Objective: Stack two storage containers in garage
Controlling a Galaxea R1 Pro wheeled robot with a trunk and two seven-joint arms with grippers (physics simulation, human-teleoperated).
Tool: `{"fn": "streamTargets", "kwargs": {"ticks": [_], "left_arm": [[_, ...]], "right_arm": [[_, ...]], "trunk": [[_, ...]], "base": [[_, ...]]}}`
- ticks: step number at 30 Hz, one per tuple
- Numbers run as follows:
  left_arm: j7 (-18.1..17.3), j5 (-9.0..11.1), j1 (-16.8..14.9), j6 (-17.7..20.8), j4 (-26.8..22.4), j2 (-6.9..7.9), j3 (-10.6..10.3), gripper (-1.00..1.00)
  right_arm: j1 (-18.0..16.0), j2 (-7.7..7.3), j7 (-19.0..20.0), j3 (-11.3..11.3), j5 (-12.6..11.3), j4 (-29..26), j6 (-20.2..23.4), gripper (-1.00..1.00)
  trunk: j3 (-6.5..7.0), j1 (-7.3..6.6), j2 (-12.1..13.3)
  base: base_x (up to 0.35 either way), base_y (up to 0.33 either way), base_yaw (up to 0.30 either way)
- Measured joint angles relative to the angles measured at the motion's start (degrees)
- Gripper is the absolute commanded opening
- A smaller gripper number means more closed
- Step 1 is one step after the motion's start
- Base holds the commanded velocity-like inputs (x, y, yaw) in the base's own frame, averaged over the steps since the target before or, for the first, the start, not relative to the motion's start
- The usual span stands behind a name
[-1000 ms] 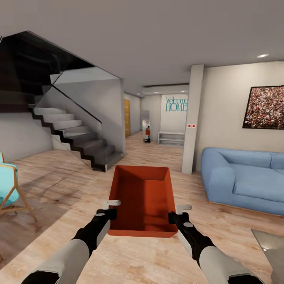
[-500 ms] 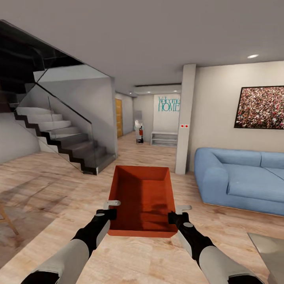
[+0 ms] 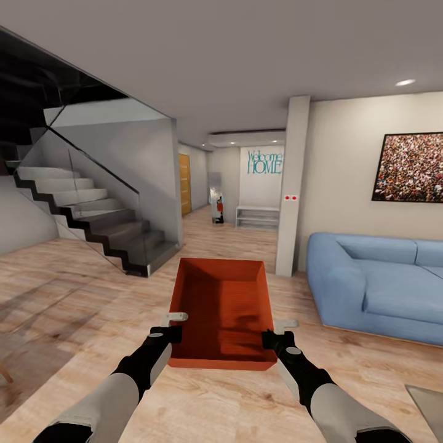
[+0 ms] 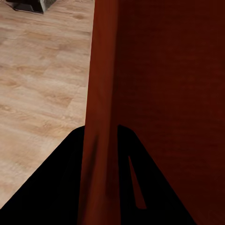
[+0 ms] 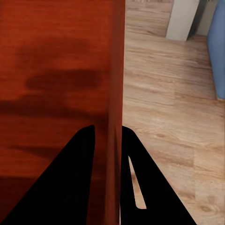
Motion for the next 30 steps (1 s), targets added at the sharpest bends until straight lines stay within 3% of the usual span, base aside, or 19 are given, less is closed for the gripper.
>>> {"fn": "streamTargets", "kwargs": {"ticks": [30], "left_arm": [[0.0,0.1,0.0,0.1,0.0,0.08,-0.1,-1.0]], "right_arm": [[0.0,0.07,0.0,-0.1,0.1,0.0,0.1,-1.0]], "trunk": [[0.0,0.0,0.0]], "base": [[0.322,0.0,-0.043]]}}
